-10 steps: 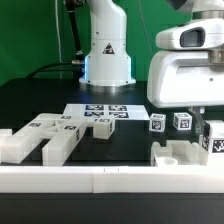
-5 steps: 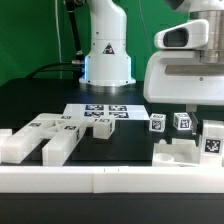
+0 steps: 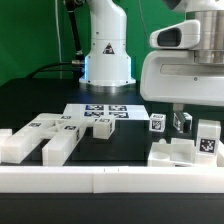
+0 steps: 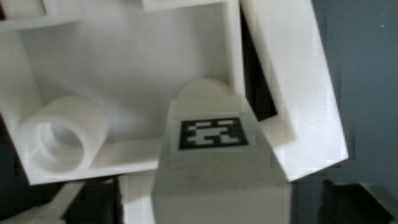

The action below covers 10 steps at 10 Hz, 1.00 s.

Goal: Assemble chair

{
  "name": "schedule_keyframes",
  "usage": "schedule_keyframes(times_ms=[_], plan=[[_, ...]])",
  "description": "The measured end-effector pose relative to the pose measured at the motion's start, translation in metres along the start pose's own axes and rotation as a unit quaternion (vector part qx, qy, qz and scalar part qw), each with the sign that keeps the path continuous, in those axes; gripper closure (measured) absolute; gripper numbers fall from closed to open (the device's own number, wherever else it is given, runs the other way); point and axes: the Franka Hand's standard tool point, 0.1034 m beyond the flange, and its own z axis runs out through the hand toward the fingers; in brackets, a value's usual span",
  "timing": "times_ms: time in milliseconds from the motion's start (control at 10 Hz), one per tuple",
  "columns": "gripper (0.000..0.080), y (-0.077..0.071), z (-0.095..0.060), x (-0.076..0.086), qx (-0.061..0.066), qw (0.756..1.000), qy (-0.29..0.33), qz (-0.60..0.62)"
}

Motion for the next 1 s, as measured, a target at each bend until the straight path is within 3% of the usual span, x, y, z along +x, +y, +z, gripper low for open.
schedule_keyframes(times_ms=[100,500,700,1000], plan=[[0.0176,-0.001,-0.006,0.001,0.003,1.0,0.003,-0.003],[0.015,0.008,-0.032,-0.007,0.008,1.0,0.006,-0.022],[0.015,0.022,-0.033,-0.012,0.004,1.0,0.003,-0.031],[0.015,0.022,-0.032,-0.013,0.003,1.0,0.002,-0.031]])
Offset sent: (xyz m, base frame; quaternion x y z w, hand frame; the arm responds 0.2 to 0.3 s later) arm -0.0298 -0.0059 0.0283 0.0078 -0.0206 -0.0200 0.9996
